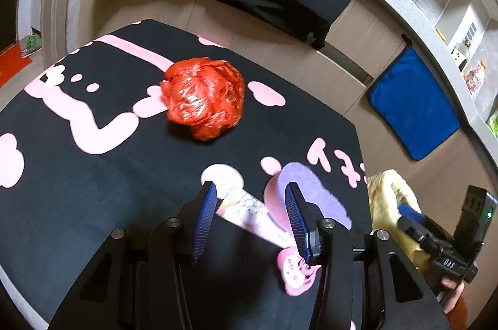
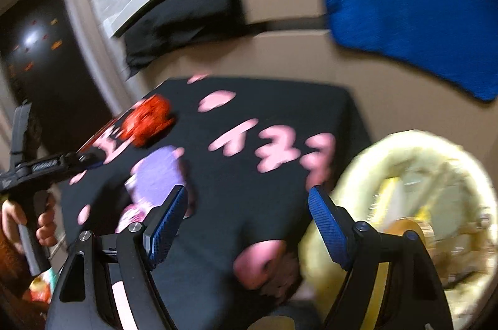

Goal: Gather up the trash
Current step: 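Grasp the pink plastic wrapper on the table with the left tool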

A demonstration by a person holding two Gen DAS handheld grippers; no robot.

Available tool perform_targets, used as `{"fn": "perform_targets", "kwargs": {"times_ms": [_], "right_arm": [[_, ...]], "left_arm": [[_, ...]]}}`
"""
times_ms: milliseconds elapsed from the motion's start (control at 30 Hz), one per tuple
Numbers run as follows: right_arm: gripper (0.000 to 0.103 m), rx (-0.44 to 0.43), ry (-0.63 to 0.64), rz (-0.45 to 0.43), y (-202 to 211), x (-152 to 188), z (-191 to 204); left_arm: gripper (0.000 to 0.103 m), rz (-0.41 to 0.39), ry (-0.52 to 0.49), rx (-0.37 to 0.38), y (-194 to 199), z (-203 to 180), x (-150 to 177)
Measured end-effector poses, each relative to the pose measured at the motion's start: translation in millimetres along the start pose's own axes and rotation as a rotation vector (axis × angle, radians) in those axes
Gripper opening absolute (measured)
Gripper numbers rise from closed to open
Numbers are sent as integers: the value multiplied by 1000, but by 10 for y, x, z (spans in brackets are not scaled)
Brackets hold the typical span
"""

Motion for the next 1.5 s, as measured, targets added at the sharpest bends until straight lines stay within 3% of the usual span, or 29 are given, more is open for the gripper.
{"fn": "perform_targets", "kwargs": {"times_ms": [100,233,333,500,700,767,933,1067,1167,1300,1500], "right_arm": [[77,-64,108,53,-175,-4,319],[77,-83,246,89,-310,28,710],[77,-33,293,100,-365,60,849],[77,11,148,68,-228,50,571],[77,114,5,-22,229,173,134],[77,129,-28,-42,330,233,61],[77,171,-76,-69,519,407,-64],[77,170,-96,-66,499,467,-89],[77,159,-91,-55,435,447,-39],[77,174,-50,-48,377,419,103],[77,140,16,-3,161,344,305]], "left_arm": [[47,5,-26,13,59,53,81],[47,17,-64,17,113,108,153],[47,45,-109,57,118,77,224],[47,129,-304,100,-10,-234,388],[47,166,-611,18,-265,-702,527],[47,190,-650,-7,-384,-738,520],[47,245,-697,11,-478,-788,573],[47,257,-706,-7,-486,-836,689],[47,257,-642,-26,-530,-791,712],[29,253,-475,60,-431,-622,628],[25,145,-379,113,27,-422,566]]}}
Point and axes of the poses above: each gripper's, at about its wrist camera, not at the fingertips, and y roughly against the way its jaws point, z to its left, x to its underside, the point moved 2 cm from there along -y, roughly the way its jaws point, and after that the axes turned 12 degrees about z, right-handed, at the moved point
